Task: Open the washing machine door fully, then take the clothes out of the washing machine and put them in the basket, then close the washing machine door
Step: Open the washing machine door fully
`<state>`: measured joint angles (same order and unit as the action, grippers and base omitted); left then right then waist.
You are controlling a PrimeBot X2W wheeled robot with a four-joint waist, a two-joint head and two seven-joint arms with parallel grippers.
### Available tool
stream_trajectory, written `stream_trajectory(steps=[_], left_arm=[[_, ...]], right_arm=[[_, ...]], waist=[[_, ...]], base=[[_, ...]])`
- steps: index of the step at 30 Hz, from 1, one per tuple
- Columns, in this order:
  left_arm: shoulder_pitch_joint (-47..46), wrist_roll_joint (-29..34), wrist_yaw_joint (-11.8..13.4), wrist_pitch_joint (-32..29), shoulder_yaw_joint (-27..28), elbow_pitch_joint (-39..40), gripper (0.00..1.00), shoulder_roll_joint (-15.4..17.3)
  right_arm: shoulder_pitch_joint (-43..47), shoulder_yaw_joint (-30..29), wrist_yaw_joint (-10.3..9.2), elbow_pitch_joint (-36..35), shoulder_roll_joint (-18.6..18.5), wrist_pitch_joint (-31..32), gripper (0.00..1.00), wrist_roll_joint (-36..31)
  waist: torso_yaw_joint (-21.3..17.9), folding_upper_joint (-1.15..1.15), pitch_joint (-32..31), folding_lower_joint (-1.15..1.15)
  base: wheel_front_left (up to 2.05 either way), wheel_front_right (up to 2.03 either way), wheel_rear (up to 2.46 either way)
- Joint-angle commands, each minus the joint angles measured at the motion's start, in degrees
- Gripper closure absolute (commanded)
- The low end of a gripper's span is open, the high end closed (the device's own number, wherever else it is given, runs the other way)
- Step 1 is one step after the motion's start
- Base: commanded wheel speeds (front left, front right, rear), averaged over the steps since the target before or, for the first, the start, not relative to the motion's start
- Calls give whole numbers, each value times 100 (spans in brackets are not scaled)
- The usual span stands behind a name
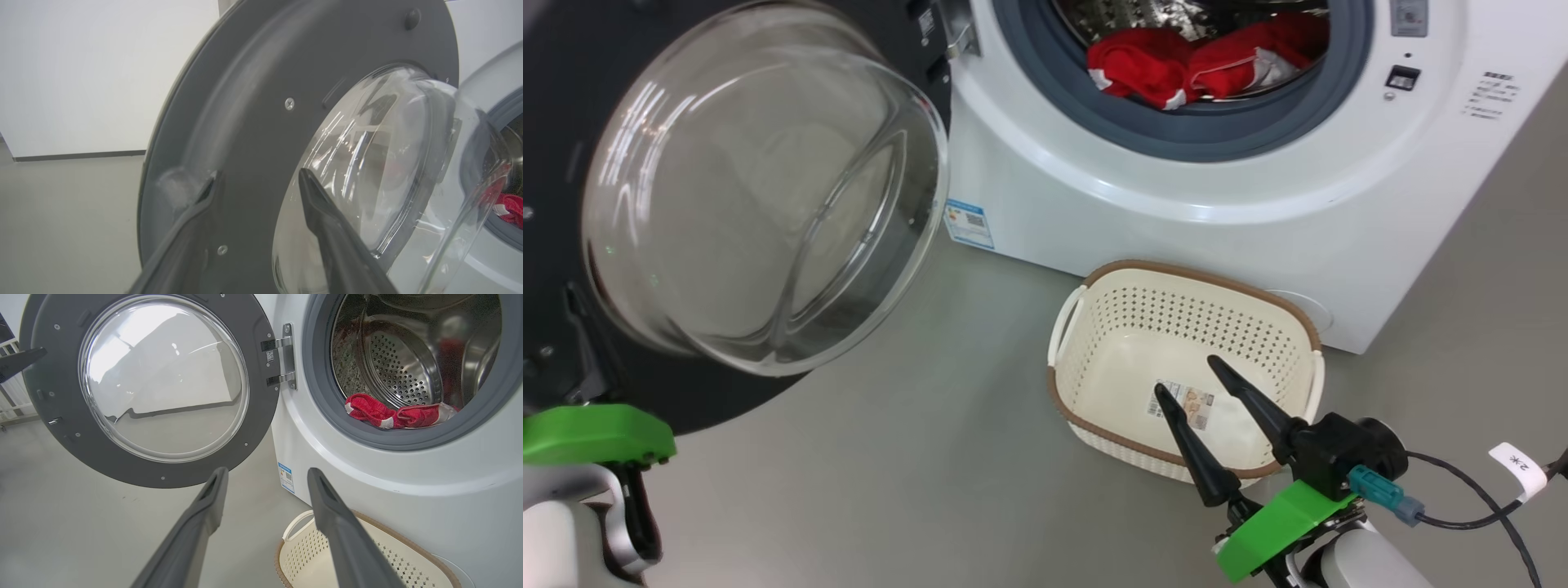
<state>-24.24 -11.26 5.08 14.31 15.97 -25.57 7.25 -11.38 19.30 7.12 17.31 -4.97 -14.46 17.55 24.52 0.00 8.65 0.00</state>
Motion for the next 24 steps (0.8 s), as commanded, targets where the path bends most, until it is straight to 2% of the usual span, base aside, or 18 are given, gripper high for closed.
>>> stream_trajectory(steps=[1,7,8,12,14,18,24], left_arm=[[62,104,7,69,174,401,0,188],[339,117,-174,69,81,1581,0,-90],[339,117,-174,69,81,1581,0,-90],[522,-63,-689,69,-219,2239,0,-231],[637,-136,-845,69,-343,2460,0,-280],[897,-231,-1067,69,-692,2540,0,-315],[1150,-344,-1180,59,-1097,2324,0,-265]], right_arm=[[-62,46,36,-166,72,-54,0,15],[-14,-124,36,-354,139,-54,0,107],[-14,-124,36,-354,139,-54,0,107],[14,-267,36,-539,167,-54,0,138],[46,-391,36,-607,181,-54,0,136],[112,-532,36,-656,200,-54,0,139],[222,-826,36,-805,207,-54,0,-7]], waist=[[-170,0,-118,0],[-503,0,-267,0],[-503,0,-267,0],[-800,0,-378,0],[-956,0,-430,0],[-1269,0,-551,0],[-1810,0,-663,0]], base=[[0,0,0],[0,0,0],[0,0,0],[0,0,0],[0,0,0],[0,0,0],[0,0,0]])
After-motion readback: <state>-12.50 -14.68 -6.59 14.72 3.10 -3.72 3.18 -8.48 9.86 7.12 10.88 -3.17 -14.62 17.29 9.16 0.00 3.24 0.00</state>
